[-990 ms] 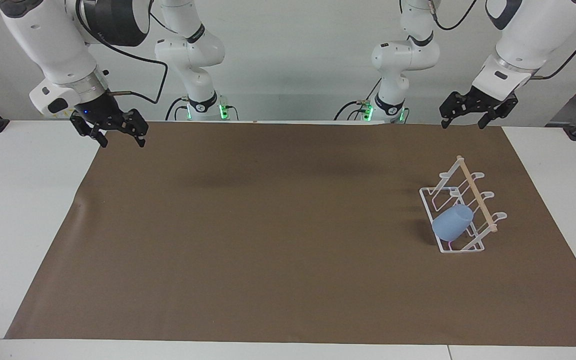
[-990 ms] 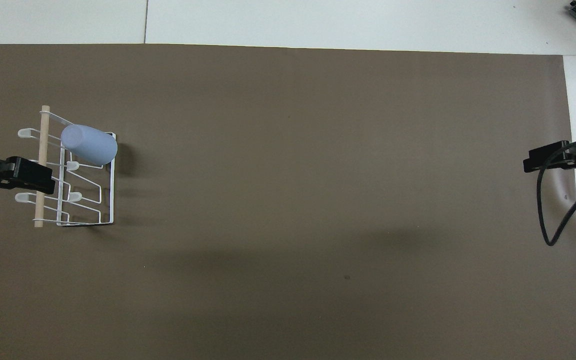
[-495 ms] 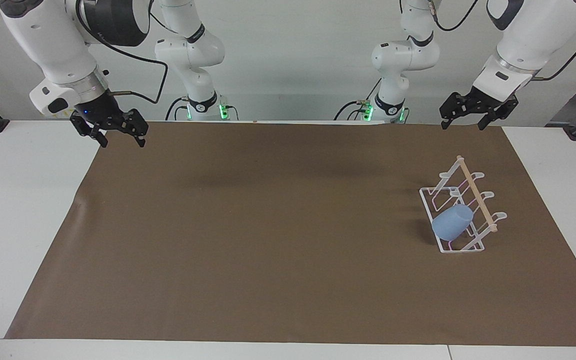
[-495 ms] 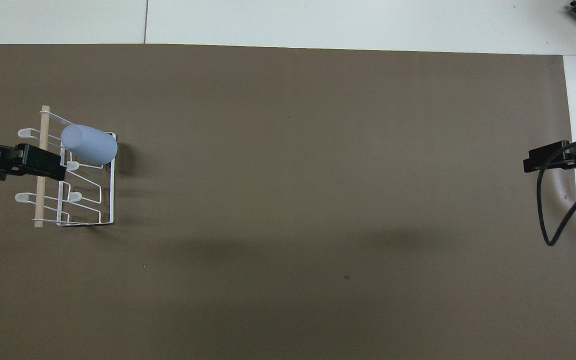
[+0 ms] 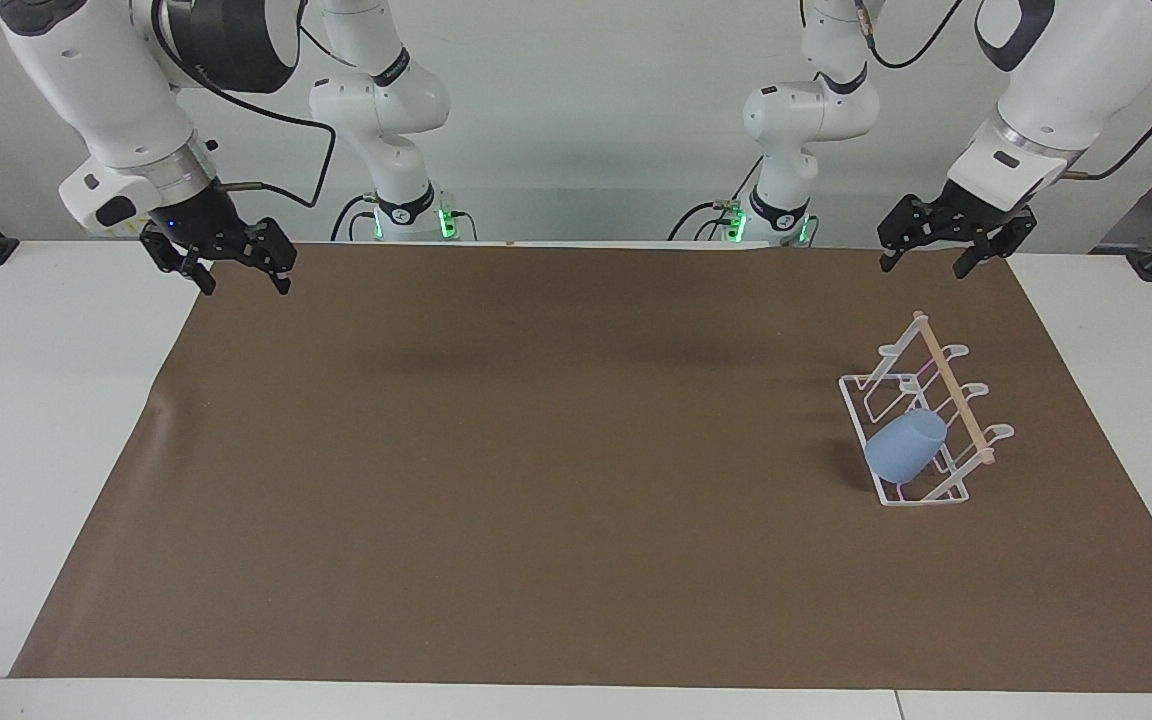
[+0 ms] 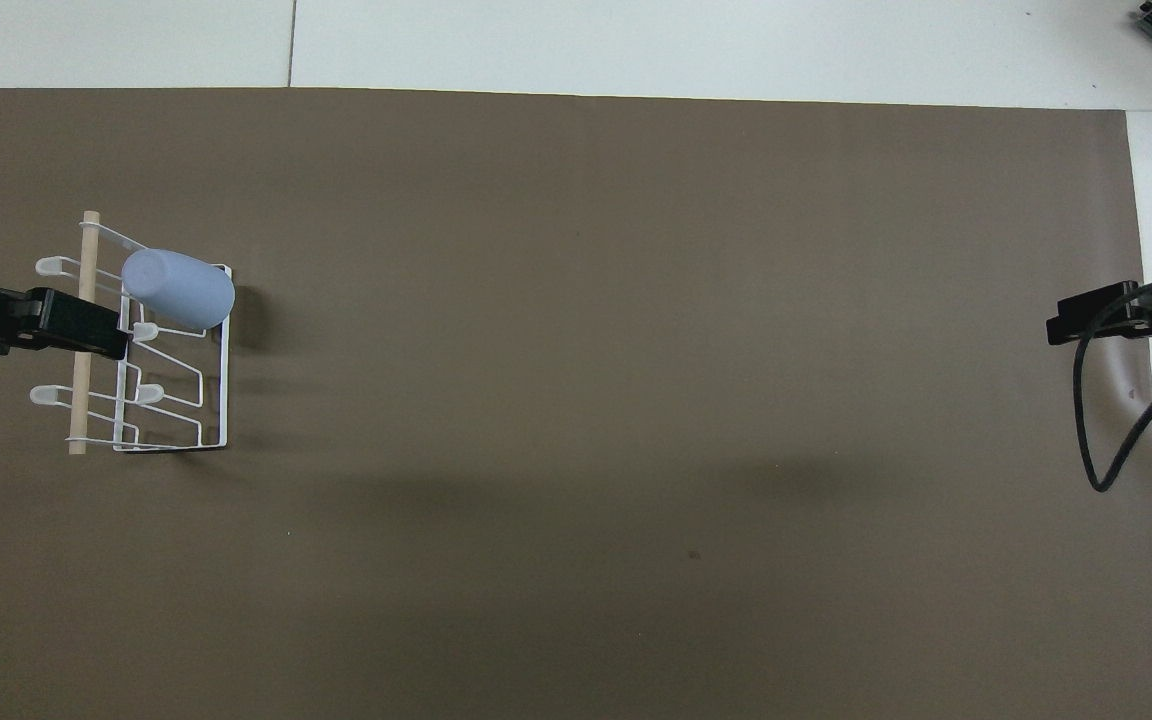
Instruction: Hang cup on cup holder
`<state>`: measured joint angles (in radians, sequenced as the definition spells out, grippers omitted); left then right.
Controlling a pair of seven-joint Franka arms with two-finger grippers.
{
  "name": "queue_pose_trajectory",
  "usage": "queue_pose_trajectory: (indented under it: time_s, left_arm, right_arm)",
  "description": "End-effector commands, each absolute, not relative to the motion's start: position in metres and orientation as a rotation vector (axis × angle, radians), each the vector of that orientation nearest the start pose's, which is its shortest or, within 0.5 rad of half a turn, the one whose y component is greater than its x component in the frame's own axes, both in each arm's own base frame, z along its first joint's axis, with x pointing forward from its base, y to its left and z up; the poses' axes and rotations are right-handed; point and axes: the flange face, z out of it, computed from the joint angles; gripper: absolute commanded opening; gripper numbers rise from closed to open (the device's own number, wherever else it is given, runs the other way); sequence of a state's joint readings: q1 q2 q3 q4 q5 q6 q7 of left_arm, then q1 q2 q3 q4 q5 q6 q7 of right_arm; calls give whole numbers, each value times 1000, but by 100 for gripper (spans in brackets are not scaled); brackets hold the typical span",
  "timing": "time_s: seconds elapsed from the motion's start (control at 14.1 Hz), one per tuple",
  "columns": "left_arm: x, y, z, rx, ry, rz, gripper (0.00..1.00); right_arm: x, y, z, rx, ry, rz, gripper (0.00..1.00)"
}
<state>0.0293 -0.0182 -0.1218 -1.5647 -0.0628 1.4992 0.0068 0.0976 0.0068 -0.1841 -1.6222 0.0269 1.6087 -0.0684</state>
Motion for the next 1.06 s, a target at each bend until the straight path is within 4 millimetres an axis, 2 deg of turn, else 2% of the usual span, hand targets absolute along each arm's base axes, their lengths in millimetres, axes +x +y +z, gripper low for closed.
queue_pose_trajectory:
  time_s: [0.0,0.99]
  left_arm:
    - [541,-58,629,-3198,47,40,100]
    - [538,-58,627,-3158,66,32,100]
  right_arm:
    - [550,-48,601,-3127,-2,20,100]
    - [550,-48,601,-3127,3,20,100]
